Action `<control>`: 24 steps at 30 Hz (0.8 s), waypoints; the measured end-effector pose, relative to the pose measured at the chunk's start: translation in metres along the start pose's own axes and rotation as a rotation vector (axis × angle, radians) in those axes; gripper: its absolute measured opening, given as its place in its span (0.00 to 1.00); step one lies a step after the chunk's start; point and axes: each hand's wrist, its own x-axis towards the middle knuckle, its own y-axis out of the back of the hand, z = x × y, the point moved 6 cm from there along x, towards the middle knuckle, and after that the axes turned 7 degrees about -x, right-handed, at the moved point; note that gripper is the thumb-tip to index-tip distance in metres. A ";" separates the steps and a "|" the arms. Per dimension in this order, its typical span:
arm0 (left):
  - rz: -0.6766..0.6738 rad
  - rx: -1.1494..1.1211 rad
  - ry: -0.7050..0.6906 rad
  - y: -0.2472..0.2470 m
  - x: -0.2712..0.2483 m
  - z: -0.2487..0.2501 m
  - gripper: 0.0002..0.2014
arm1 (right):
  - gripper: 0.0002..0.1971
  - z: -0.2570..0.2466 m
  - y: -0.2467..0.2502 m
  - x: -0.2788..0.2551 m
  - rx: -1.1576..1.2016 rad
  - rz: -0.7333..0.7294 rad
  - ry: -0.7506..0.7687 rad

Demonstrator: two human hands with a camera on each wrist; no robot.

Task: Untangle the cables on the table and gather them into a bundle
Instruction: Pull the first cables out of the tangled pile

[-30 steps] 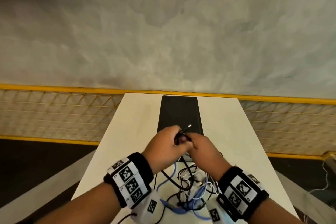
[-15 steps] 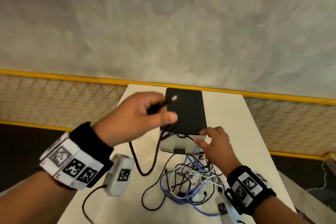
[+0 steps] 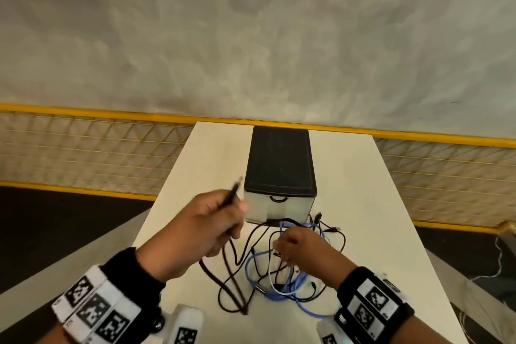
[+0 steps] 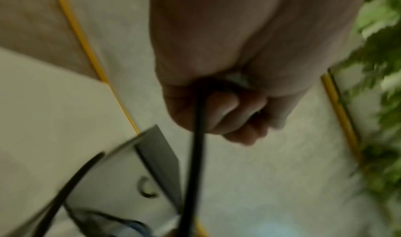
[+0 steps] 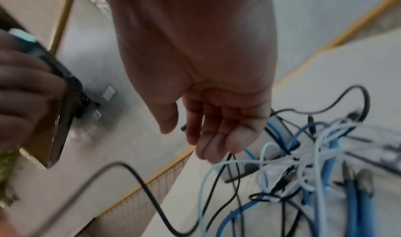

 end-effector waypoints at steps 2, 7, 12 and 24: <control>0.007 0.497 0.009 0.008 0.017 -0.030 0.14 | 0.15 0.005 -0.001 -0.001 0.029 -0.022 0.008; 0.009 0.782 0.028 0.007 0.072 -0.105 0.08 | 0.10 0.012 -0.004 -0.011 0.152 -0.025 -0.034; -0.102 1.120 0.188 0.008 0.105 -0.156 0.14 | 0.08 0.018 0.017 -0.018 0.043 0.139 0.023; -0.117 1.042 0.268 0.027 0.093 -0.180 0.11 | 0.03 0.028 0.045 -0.016 -0.004 0.231 0.063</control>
